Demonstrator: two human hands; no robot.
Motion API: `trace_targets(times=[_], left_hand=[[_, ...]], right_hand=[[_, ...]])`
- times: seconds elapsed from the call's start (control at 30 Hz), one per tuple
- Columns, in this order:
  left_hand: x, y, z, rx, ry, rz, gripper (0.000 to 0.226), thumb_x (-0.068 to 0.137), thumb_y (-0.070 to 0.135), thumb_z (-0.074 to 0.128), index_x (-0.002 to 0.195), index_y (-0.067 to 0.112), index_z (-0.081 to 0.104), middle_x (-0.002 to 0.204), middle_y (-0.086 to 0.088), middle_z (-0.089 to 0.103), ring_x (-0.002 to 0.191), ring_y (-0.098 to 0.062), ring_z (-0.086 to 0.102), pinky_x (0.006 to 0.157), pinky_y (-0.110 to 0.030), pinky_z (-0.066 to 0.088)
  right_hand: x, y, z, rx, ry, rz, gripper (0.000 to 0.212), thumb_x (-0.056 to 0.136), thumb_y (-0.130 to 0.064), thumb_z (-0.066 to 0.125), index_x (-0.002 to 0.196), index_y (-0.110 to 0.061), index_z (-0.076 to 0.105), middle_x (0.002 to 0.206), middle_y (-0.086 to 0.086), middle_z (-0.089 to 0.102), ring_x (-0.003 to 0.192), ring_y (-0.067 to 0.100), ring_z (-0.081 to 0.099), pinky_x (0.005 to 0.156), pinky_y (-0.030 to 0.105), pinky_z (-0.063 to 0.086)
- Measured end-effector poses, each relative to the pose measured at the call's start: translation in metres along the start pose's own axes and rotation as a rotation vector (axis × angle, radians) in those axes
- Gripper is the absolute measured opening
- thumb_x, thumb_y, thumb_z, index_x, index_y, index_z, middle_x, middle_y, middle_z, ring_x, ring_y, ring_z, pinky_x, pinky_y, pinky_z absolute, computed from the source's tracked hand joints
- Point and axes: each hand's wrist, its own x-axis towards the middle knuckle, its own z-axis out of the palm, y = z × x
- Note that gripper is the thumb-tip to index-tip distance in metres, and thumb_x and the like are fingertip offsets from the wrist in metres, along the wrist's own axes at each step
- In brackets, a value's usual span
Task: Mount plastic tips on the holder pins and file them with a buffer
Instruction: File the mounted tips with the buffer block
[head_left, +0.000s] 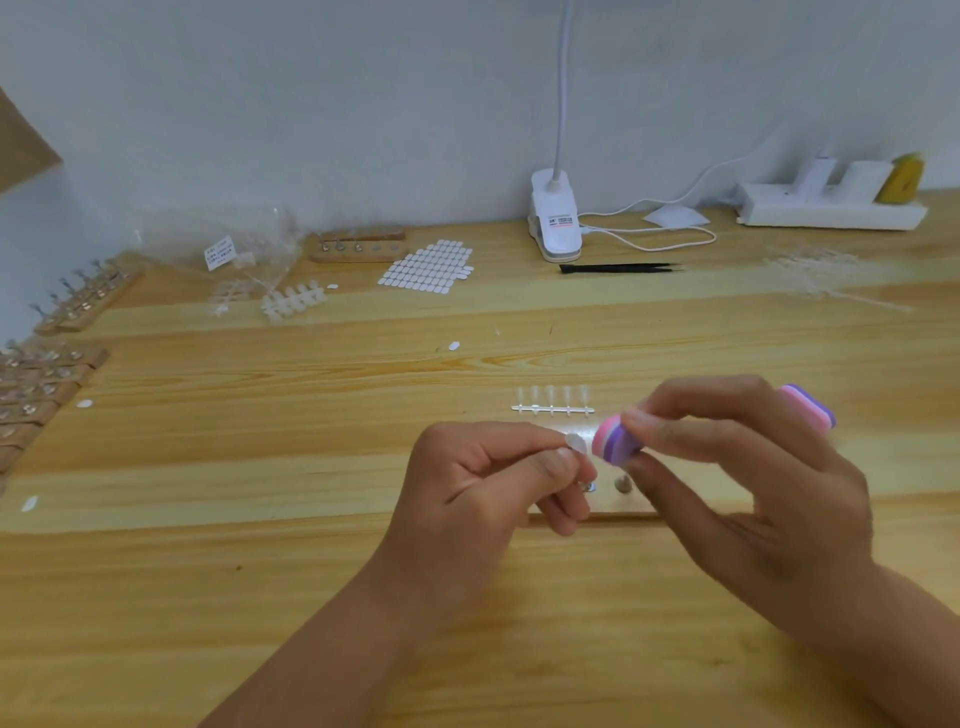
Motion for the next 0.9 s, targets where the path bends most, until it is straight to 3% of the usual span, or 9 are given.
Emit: trace_targets(times=[0.07,0.2,0.33,0.47,0.57,0.67,0.77,0.9], left_hand=[[-0.001,0.001,0.000,-0.004,-0.035,0.004,0.019,0.082,0.002,0.058,0.071,0.001,0.074,0.058,-0.013,0.066,0.051,-0.016,0.060,0.053,-0.014,0.044],[-0.001,0.000,0.001,0.021,-0.051,-0.009,0.021,0.085,0.004,0.056,0.072,0.005,0.074,0.058,-0.011,0.065,0.050,-0.017,0.059,0.053,-0.014,0.043],[-0.001,-0.001,-0.001,0.045,-0.072,-0.017,0.021,0.085,0.004,0.056,0.072,0.005,0.072,0.058,-0.011,0.065,0.052,-0.016,0.060,0.054,-0.013,0.043],[-0.002,-0.002,-0.001,0.075,-0.109,-0.010,0.020,0.088,0.005,0.056,0.077,0.003,0.072,0.059,-0.006,0.065,0.053,-0.015,0.060,0.056,-0.014,0.044],[-0.001,-0.001,-0.003,0.069,-0.086,-0.018,0.019,0.087,0.018,0.057,0.079,0.007,0.070,0.060,-0.003,0.064,0.055,-0.016,0.060,0.055,-0.022,0.042],[0.000,-0.001,-0.002,0.115,-0.099,-0.024,0.022,0.090,0.022,0.055,0.082,0.008,0.069,0.062,0.000,0.064,0.058,-0.016,0.060,0.055,-0.029,0.042],[-0.002,-0.003,0.000,0.185,-0.124,0.005,0.022,0.095,0.012,0.052,0.086,0.004,0.070,0.066,-0.002,0.066,0.059,-0.015,0.062,0.058,-0.021,0.043],[-0.002,-0.003,0.000,0.192,-0.116,-0.011,0.023,0.097,0.014,0.049,0.092,0.007,0.071,0.074,-0.007,0.069,0.060,-0.021,0.067,0.058,-0.012,0.044]], right_hand=[[-0.002,-0.006,0.003,-0.003,-0.025,-0.064,0.020,0.090,-0.003,0.069,0.107,-0.014,0.071,0.099,0.008,0.066,0.092,0.013,0.062,0.096,0.015,0.041],[0.000,0.001,0.001,-0.101,-0.064,-0.111,0.013,0.089,0.000,0.067,0.098,-0.002,0.075,0.090,0.014,0.069,0.087,0.016,0.060,0.102,0.012,0.033],[-0.001,0.000,-0.001,-0.040,-0.027,-0.093,0.022,0.090,0.001,0.070,0.107,-0.012,0.072,0.097,0.009,0.066,0.091,0.016,0.061,0.091,0.017,0.043],[-0.003,0.002,0.000,-0.069,-0.045,-0.139,0.022,0.091,0.002,0.069,0.112,-0.007,0.068,0.098,0.011,0.067,0.093,0.017,0.062,0.093,0.018,0.043],[0.000,0.009,-0.003,-0.078,-0.037,-0.074,0.027,0.088,0.003,0.071,0.112,-0.008,0.067,0.095,0.013,0.066,0.089,0.017,0.061,0.087,0.020,0.048],[-0.002,0.004,-0.002,-0.052,0.003,-0.089,0.018,0.093,-0.004,0.068,0.109,-0.012,0.070,0.100,0.006,0.062,0.093,0.014,0.061,0.091,0.017,0.045],[-0.005,0.003,0.001,-0.084,-0.042,-0.138,0.023,0.093,-0.001,0.068,0.115,-0.004,0.063,0.100,0.009,0.064,0.095,0.018,0.060,0.093,0.018,0.044],[-0.001,0.015,-0.003,-0.129,-0.064,-0.078,0.034,0.088,0.008,0.068,0.118,-0.007,0.065,0.099,0.016,0.064,0.090,0.024,0.062,0.085,0.025,0.049]])
